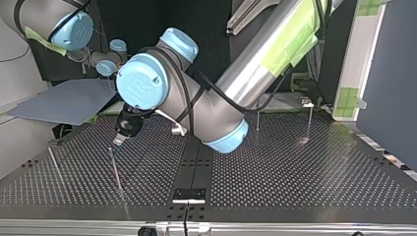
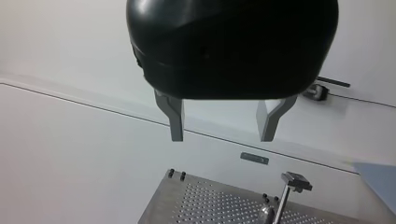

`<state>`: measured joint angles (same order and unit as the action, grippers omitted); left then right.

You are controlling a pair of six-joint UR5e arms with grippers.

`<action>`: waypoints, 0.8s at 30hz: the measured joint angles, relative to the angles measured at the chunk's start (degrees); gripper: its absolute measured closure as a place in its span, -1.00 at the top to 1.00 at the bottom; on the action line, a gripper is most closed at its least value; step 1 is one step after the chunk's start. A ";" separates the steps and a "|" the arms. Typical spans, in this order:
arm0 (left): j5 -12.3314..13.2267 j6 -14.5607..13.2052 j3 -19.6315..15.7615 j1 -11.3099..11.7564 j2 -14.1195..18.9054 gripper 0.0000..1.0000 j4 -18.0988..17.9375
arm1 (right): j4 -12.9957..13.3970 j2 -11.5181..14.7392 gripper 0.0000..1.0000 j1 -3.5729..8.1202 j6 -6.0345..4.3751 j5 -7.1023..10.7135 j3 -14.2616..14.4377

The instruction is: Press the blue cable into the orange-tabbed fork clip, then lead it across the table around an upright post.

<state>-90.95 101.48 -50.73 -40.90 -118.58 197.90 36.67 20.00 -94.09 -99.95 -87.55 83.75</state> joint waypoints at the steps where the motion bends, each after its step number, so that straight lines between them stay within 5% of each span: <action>1: -0.26 0.34 0.00 -0.02 -0.02 0.59 0.00 | 0.00 0.00 -1.00 0.00 0.00 0.00 0.00; 6: -2.27 1.10 -0.02 -0.01 -0.08 0.82 0.33 | -0.01 0.01 -1.00 -0.02 0.00 0.00 -0.03; 7: -2.71 1.10 -0.03 0.02 -0.08 1.00 0.45 | -0.01 0.00 -1.00 -0.03 0.00 0.00 -0.04; 24: -8.86 -1.71 0.30 -0.04 -1.63 1.00 3.04 | -0.01 0.01 -1.00 -0.18 0.15 0.09 -0.19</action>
<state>-99.81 99.77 -50.43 -40.94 -120.21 200.94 36.66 20.01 -94.27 -99.79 -87.46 83.56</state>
